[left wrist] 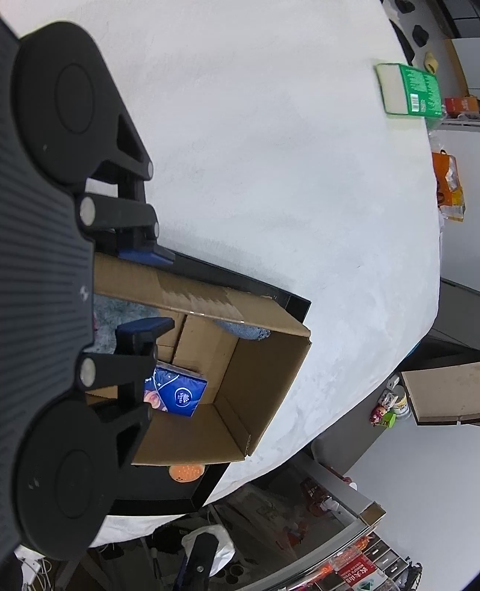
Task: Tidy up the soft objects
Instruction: 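Drop the white ball into the box with the right tool while the left tool grips it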
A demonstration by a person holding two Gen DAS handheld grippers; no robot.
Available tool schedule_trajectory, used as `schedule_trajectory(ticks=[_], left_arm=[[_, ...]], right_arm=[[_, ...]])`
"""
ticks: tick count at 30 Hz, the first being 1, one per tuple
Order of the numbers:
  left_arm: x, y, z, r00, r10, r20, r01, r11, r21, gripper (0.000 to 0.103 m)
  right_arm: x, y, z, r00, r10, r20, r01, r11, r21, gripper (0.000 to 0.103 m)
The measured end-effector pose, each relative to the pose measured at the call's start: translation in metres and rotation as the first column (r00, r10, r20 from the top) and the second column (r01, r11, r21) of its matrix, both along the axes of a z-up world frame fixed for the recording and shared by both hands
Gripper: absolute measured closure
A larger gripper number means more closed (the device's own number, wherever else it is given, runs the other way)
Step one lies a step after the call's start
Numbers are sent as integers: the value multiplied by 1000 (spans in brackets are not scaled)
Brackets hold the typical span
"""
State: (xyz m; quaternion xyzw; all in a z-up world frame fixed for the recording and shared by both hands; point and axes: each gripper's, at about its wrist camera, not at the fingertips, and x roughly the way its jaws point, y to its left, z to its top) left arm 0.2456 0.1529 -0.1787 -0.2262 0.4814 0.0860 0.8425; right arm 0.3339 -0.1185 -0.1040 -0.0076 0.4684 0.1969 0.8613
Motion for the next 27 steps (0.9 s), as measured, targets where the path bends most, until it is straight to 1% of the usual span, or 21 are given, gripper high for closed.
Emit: schedule_trajectory(ticks=[5, 9, 16, 20, 22, 27], left_arm=[[2, 3, -6, 1000, -4, 5, 4, 1000, -27, 75], [4, 7, -12, 999, 29, -14, -30, 998, -63, 78], [7, 11, -20, 999, 43, -27, -46, 995, -90, 81], [10, 10, -22, 998, 50, -37, -54, 994, -97, 81], [12, 11, -25, 997, 62, -46, -66, 992, -106, 84], [15, 10, -28, 993, 94, -67, -101, 988, -120, 84]], right_arm=[[1, 21, -1, 1000, 21, -3, -21, 1000, -16, 60], [2, 41, -4, 999, 46, -8, -46, 998, -31, 60], [5, 74, -13, 996, 88, -18, -89, 994, -64, 60], [6, 95, -23, 992, 117, -39, -120, 990, -72, 60], [6, 105, -28, 989, 135, -55, -139, 988, -75, 60], [9, 128, -42, 978, 185, -95, -194, 977, -93, 60]])
